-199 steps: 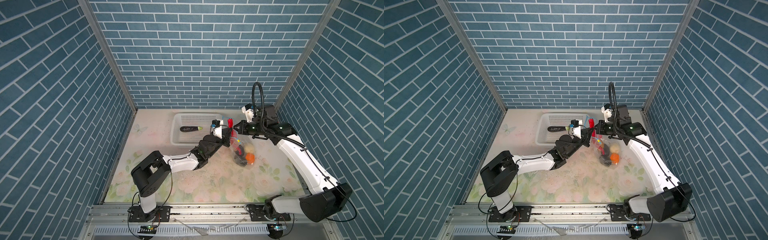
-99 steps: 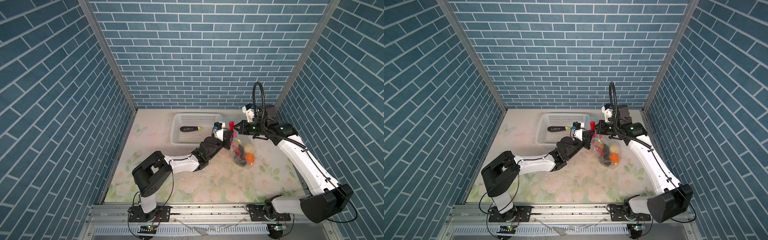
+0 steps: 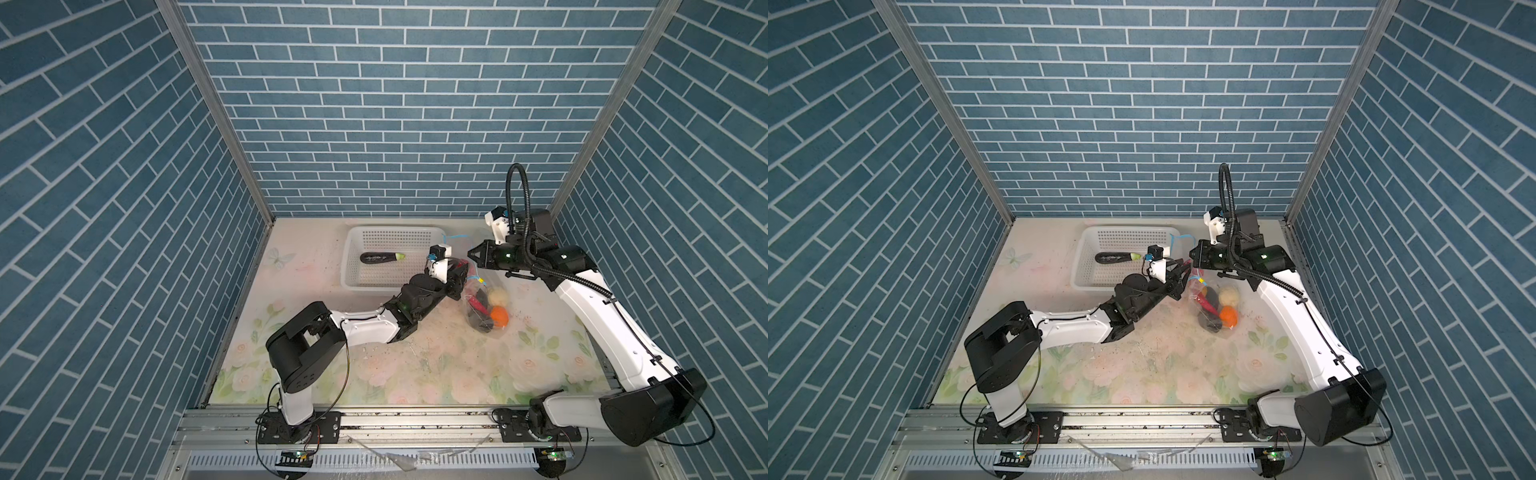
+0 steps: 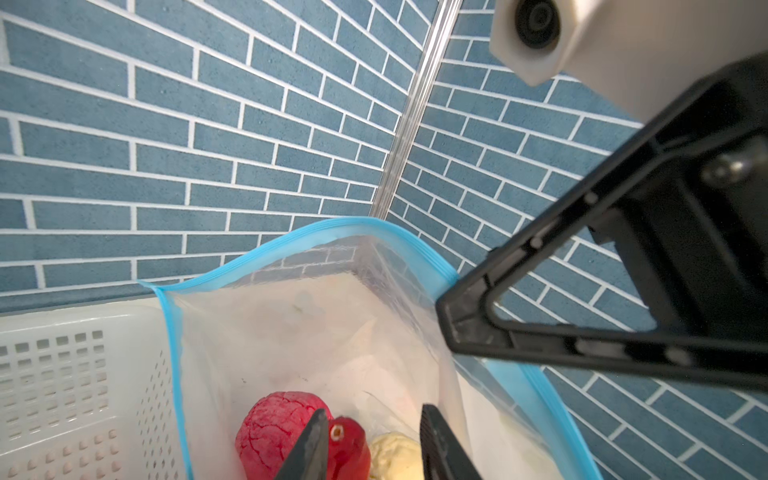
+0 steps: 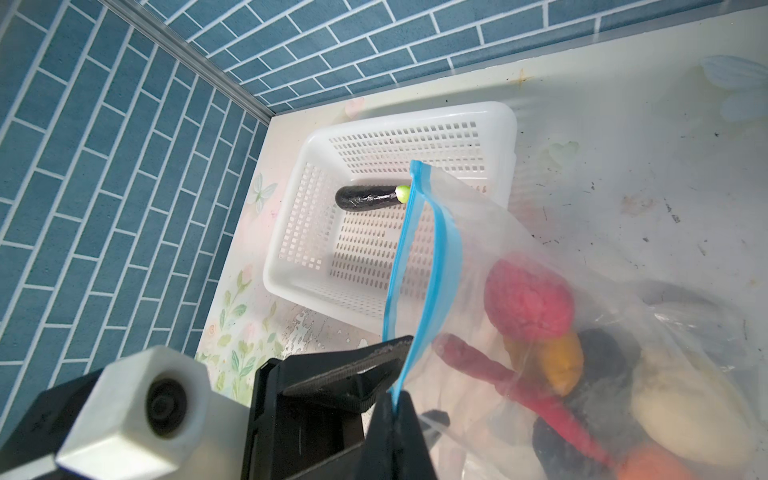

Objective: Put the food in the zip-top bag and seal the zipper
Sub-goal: 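Open the left gripper to drop the red chili into the bag, then move the left gripper back over the basket toward the eggplant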

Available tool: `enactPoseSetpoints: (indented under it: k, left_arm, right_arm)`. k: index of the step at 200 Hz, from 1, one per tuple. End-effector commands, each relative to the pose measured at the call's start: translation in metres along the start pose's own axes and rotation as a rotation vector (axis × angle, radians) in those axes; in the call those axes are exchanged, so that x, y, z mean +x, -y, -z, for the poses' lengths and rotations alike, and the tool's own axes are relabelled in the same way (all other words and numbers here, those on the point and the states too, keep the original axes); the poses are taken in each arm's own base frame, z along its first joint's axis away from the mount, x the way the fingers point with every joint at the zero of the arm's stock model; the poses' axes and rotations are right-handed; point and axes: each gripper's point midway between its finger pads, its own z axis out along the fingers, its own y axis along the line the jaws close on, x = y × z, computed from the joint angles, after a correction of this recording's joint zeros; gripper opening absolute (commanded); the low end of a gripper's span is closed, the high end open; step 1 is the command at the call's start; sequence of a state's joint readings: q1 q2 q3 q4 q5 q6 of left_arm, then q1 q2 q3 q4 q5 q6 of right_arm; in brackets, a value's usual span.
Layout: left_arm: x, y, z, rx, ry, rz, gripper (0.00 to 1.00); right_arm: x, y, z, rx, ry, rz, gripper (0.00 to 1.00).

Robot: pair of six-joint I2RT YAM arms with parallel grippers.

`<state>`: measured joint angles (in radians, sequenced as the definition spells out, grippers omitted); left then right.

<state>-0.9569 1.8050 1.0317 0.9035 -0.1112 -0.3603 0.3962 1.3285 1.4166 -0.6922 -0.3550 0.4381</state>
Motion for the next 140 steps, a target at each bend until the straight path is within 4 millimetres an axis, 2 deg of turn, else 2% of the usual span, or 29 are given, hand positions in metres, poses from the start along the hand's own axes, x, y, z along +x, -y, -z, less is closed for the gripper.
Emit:
enactPoseSetpoints:
  k: [1, 21, 58, 91, 123, 140]
  left_arm:
    - [-0.015, 0.007, 0.007, 0.006, 0.011, -0.018, 0.41]
    - [-0.030, 0.007, 0.015, -0.022, -0.003, -0.020, 0.44]
    - [-0.050, -0.007, 0.025, -0.128, -0.140, 0.034, 0.48]
    - [-0.042, -0.032, 0.025, -0.234, -0.345, 0.158, 0.49]
    - [-0.036, -0.048, 0.024, -0.311, -0.450, 0.198, 0.49]
    - [-0.035, -0.063, 0.028, -0.399, -0.485, 0.179, 0.54]
  right_arm:
    - [-0.022, -0.016, 0.023, -0.026, 0.087, 0.043, 0.00]
    - [-0.021, -0.014, 0.023, -0.017, 0.087, 0.048, 0.00]
    - [-0.019, -0.010, 0.022, -0.002, 0.084, 0.055, 0.00]
    - [-0.018, -0.009, 0.021, 0.004, 0.085, 0.057, 0.00]
    - [-0.018, -0.008, 0.019, 0.004, 0.083, 0.058, 0.00]
    - [-0.017, -0.008, 0.019, 0.002, 0.082, 0.059, 0.00]
